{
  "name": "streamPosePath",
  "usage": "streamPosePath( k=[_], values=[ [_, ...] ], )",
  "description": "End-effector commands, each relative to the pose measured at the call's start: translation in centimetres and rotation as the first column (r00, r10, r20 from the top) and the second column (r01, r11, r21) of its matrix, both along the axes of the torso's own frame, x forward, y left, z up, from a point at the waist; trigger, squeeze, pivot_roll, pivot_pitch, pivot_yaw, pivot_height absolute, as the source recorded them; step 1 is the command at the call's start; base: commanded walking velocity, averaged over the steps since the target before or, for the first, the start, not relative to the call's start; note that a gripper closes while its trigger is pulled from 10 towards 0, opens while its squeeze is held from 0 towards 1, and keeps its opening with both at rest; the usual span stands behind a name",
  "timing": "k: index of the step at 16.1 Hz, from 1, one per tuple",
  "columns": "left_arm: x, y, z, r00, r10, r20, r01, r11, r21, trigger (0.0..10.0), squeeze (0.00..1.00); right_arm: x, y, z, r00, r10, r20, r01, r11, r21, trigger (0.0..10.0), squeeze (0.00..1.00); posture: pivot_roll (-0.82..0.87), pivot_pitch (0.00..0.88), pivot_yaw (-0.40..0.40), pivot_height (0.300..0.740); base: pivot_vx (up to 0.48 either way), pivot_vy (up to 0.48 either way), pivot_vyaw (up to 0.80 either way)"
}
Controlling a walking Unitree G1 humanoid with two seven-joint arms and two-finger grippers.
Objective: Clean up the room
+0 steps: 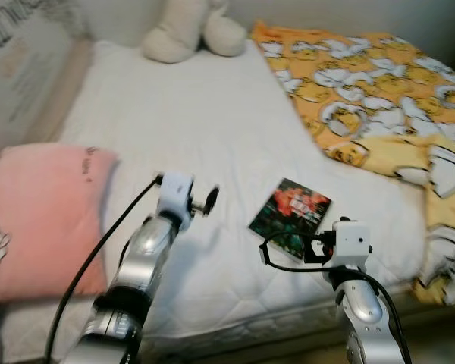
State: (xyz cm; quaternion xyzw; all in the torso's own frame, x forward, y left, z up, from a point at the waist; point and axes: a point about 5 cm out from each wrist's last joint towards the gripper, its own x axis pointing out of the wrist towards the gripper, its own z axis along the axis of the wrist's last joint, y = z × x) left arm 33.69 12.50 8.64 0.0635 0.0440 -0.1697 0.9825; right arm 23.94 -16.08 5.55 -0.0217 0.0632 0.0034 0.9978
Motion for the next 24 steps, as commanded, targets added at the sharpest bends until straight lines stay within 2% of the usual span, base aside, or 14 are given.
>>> streamPosePath(
  k=[1,6,9,10,12,13,14,15,16,17,24],
  values=[
    [0.2,0.0,0.0,1.000,0.008,0.003,-0.008,1.000,0.022,10.0,0.00,0.0,-0.3,-0.2,1.000,-0.011,-0.017,0.011,1.000,0.002,10.0,0.00,0.00,0.000,-0.009,0.735,0.000,0.000,-0.69],
    [0.2,0.5,0.1,1.000,0.029,0.012,-0.029,1.000,-0.010,10.0,0.00,-0.2,-1.4,-0.3,0.999,-0.049,-0.015,0.049,0.999,-0.005,10.0,0.00,-0.01,0.000,0.005,0.735,0.000,0.000,-0.67],
    [0.7,-0.1,0.0,0.999,0.046,0.005,-0.046,0.999,0.025,10.0,0.00,-1.0,-0.9,-0.4,0.999,-0.036,-0.020,0.036,0.999,-0.005,10.0,0.00,-0.04,0.000,0.001,0.735,0.000,0.000,-0.67],
    [1.3,-0.1,-0.1,0.998,0.054,-0.023,-0.052,0.997,0.050,10.0,0.00,-1.5,-1.0,-0.3,0.999,-0.034,-0.026,0.034,0.999,-0.011,10.0,0.00,-0.06,0.000,0.000,0.735,0.000,0.000,-0.67],
    [1.8,-0.2,0.5,0.999,0.041,-0.023,-0.040,0.998,0.037,10.0,0.00,-2.2,-1.3,-0.1,0.999,-0.041,-0.022,0.040,0.999,-0.026,10.0,0.00,-0.09,0.000,0.013,0.735,0.000,0.000,-0.67],
    [1.4,-0.4,0.6,1.000,0.020,-0.002,-0.020,1.000,0.000,10.0,0.00,-2.4,-2.0,0.1,0.997,-0.072,-0.008,0.071,0.997,-0.037,10.0,0.00,-0.09,0.000,0.017,0.735,0.000,0.000,-0.67],
    [0.5,0.0,0.8,0.999,0.022,0.031,-0.020,0.997,-0.077,10.0,0.00,-2.5,-2.4,0.8,0.995,-0.098,0.031,0.099,0.995,-0.026,10.0,0.00,-0.09,0.000,0.021,0.735,0.000,0.000,-0.66],
    [0.2,0.2,0.9,0.999,0.029,0.046,-0.025,0.995,-0.099,10.0,0.00,-2.6,-2.5,1.0,0.993,-0.105,0.046,0.106,0.994,-0.020,10.0,0.00,-0.08,0.000,0.026,0.735,0.000,0.000,-0.66],
    [-0.9,0.9,1.4,0.993,0.080,0.091,-0.067,0.988,-0.137,10.0,0.00,-2.8,-2.4,1.7,0.993,-0.096,0.075,0.098,0.995,-0.027,10.0,0.00,-0.06,0.000,0.023,0.735,0.352,-0.322,0.00],
    [-1.4,0.9,1.6,0.990,0.098,0.105,-0.082,0.985,-0.149,10.0,0.00,-2.8,-2.3,2.0,0.992,-0.091,0.083,0.094,0.995,-0.029,10.0,0.00,-0.05,0.000,0.021,0.735,0.360,-0.315,0.00],
    [-1.4,0.9,1.6,0.990,0.098,0.105,-0.082,0.985,-0.149,10.0,0.00,-2.8,-2.3,2.0,0.992,-0.091,0.083,0.094,0.995,-0.029,10.0,0.00,-0.05,0.000,0.021,0.735,0.360,-0.315,0.00]
  ],
)
